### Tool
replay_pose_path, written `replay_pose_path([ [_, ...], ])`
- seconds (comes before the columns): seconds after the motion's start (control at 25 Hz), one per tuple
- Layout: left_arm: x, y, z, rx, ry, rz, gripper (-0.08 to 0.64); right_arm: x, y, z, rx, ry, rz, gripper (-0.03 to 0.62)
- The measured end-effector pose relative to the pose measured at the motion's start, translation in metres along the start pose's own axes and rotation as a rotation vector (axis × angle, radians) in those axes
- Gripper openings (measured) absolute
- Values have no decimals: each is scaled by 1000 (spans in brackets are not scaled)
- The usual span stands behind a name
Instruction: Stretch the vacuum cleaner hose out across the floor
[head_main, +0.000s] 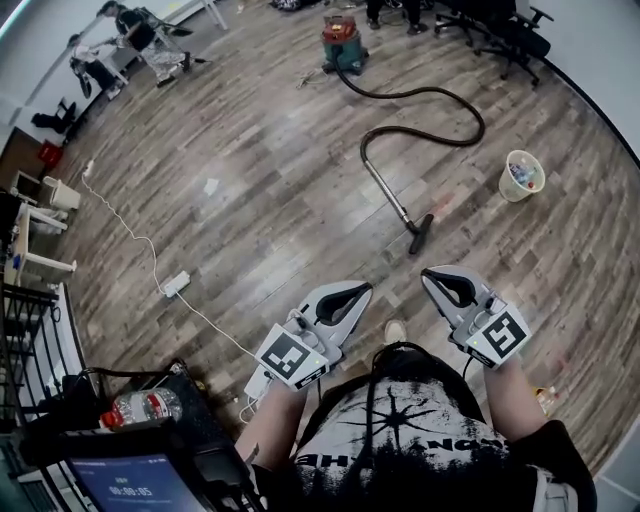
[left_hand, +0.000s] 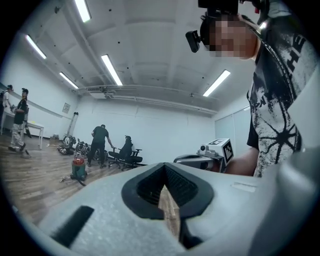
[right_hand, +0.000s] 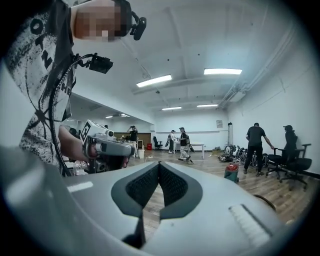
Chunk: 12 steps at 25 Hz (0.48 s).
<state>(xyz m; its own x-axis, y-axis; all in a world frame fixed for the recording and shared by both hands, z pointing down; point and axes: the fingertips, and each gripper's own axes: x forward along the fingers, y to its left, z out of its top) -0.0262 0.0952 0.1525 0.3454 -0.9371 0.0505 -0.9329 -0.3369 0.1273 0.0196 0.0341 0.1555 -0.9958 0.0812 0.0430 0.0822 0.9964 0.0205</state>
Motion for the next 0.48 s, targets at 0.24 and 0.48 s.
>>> replay_pose_path([
  [0.24, 56, 42, 6, 3, -5, 57, -2, 13, -70, -12, 24, 23, 41, 5],
  [0.48, 69, 65, 5, -17, 2, 114, -2, 27, -102, -8, 20, -15, 68, 5],
])
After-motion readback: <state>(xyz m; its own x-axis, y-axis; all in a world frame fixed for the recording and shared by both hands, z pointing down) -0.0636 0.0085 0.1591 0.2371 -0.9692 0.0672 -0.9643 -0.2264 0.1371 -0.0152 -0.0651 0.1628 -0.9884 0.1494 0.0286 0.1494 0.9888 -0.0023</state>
